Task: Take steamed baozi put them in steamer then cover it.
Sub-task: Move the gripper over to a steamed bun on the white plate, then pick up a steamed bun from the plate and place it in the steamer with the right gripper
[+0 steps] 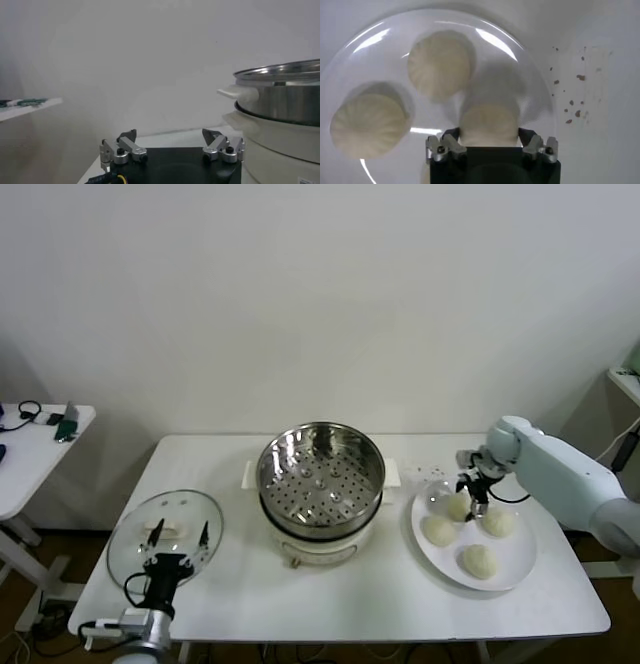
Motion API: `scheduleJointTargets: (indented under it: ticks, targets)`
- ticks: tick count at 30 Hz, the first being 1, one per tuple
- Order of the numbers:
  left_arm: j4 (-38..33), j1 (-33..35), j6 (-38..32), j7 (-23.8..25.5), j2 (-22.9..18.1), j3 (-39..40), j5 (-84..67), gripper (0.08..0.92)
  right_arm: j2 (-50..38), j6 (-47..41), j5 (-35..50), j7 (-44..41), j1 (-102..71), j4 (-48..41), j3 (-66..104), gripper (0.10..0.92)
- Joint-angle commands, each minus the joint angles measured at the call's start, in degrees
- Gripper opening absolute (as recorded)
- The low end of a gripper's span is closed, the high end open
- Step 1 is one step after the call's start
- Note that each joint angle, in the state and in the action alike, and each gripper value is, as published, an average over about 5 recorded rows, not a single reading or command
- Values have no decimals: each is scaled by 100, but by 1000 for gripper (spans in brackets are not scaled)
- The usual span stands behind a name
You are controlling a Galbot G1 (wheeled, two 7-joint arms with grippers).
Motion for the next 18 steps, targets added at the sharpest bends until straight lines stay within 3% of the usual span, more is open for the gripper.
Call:
scheduleJointTargets:
  ticks: [1,11,18]
  targets:
    - [-5,1,10,-4,-11,-1,-28,823,41,38,-63,-4,-2,-53,16,720]
    - [-17,22,14,-11,-27,-29,-65,823,-25,235,68,-34,322,78,-191,714]
    - [-97,113,48,-10,16,-89,-120,823,-152,509,851,-88,1758,705,-1476,719]
